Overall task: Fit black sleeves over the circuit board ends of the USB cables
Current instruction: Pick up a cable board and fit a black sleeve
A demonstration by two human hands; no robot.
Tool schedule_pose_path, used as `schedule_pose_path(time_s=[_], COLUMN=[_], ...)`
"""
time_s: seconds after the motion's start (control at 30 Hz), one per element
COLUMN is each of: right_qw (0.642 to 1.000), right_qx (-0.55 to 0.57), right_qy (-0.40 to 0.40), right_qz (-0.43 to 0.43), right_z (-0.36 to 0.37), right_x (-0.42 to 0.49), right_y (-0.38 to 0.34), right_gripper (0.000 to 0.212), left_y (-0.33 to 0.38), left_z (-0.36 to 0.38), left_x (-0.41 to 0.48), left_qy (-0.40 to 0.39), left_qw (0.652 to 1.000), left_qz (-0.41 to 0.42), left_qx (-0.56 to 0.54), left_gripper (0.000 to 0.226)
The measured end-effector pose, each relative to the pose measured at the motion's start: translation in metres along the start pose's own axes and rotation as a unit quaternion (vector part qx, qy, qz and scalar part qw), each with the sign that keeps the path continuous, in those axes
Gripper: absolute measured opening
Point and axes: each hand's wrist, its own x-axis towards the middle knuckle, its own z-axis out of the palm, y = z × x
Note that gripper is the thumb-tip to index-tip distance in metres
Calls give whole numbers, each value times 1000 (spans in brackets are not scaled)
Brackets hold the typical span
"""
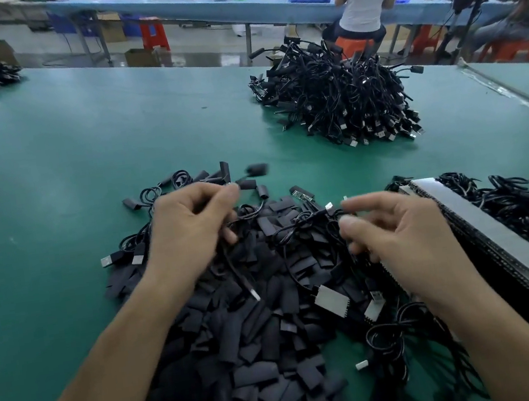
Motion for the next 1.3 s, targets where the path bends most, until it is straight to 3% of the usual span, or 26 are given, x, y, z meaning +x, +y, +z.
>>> schedule_pose_path(time_s=[0.1, 0.23, 0.3, 0.43, 0.5, 0.57, 0.67, 0.8, 0.87, 0.93, 1.0, 1.2, 1.3], right_qw=[974, 895, 875, 904, 920, 935, 963, 970, 953, 929, 909, 934, 947], right_qx=[-192, -342, -396, -354, -334, -317, -255, -230, -271, -297, -333, -305, -277], right_qy=[-120, -284, -279, -238, -206, -158, -81, -66, -134, -221, -250, -186, -155], right_qz=[-6, 24, 9, -1, -10, -29, -42, -40, -20, 24, 30, -14, -46], right_z=[-7, -1, 3, 3, 1, -1, -4, -6, -6, -2, 6, 12, 5], right_x=[-3, -12, -15, -14, -12, -11, -9, -6, -6, -8, -10, -8, -7], right_y=[-2, -6, -7, -5, -4, -3, -3, -2, 0, 1, 2, 5, 2], right_gripper=[9, 39, 39, 5, 7, 10, 15, 13, 8, 24, 32, 5, 6], left_y=[-10, -17, -20, -19, -18, -17, -12, -6, -5, -5, -6, -2, 4], left_z=[-16, -19, -17, -10, -10, -12, -12, -3, 2, 8, 14, 29, 31], left_x=[11, 12, 12, 7, 4, 2, 2, -2, -6, -10, -14, -28, -29], left_qy=[127, 159, 109, 47, 63, 101, 125, 64, 13, -39, -90, -253, -254], left_qw=[980, 953, 947, 908, 902, 898, 911, 945, 954, 955, 955, 932, 927], left_qz=[17, 12, -21, -65, -40, 8, 75, 114, 123, 132, 134, 154, 182], left_qx=[153, 259, 302, 410, 424, 428, 386, 300, 274, 262, 250, 209, 209], left_gripper=[22, 22, 36, 65, 73, 70, 46, 26, 25, 23, 22, 22, 25])
